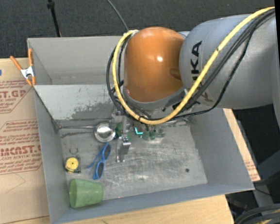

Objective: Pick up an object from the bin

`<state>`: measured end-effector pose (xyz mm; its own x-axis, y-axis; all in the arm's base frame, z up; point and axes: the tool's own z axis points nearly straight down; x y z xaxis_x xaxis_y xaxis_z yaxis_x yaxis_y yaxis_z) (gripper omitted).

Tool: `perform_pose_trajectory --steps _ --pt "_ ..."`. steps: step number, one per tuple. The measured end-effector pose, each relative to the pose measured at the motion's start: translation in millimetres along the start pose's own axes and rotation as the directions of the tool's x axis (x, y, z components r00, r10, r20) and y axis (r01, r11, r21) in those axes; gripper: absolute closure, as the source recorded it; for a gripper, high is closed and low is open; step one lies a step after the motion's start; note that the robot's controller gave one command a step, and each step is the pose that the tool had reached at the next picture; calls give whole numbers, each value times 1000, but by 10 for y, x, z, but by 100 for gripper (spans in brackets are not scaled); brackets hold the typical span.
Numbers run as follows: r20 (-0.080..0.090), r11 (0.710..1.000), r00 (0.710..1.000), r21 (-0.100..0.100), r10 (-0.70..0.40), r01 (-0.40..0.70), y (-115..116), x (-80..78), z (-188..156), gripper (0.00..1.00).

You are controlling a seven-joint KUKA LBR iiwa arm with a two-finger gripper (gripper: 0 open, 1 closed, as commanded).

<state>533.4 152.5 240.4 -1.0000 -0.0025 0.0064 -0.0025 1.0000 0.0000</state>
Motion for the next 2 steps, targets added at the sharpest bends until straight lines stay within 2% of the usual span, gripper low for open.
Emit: perform_pose_trajectory --steps 1,2 --pt "2 961 961 1 -276 276 308 -338 1558 0" --pt "7 961 961 1 -275 275 311 -359 1503 100"
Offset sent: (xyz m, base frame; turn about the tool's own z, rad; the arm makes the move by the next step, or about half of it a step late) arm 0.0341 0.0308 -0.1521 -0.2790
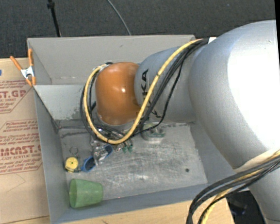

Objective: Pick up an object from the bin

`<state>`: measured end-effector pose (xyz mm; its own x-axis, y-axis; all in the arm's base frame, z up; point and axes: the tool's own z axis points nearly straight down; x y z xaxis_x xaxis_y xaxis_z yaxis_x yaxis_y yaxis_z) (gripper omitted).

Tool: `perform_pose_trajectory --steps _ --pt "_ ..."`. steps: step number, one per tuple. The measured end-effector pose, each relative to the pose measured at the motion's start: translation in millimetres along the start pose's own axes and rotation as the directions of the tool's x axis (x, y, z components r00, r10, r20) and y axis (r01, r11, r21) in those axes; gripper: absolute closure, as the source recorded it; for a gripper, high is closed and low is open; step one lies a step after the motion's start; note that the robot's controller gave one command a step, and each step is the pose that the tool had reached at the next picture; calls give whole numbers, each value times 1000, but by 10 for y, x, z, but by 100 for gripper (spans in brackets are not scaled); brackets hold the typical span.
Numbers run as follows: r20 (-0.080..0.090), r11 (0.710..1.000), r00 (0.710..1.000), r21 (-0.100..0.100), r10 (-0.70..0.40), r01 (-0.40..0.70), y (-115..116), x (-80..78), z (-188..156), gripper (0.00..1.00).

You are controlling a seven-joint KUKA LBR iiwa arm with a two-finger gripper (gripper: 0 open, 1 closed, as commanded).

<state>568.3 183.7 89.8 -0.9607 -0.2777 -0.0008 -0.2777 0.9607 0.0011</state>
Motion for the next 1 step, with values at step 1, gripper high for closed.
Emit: perform_pose_trajectory --steps 1 --pt "11 1000 1000 1 -16 16 66 -34 -1230 100"
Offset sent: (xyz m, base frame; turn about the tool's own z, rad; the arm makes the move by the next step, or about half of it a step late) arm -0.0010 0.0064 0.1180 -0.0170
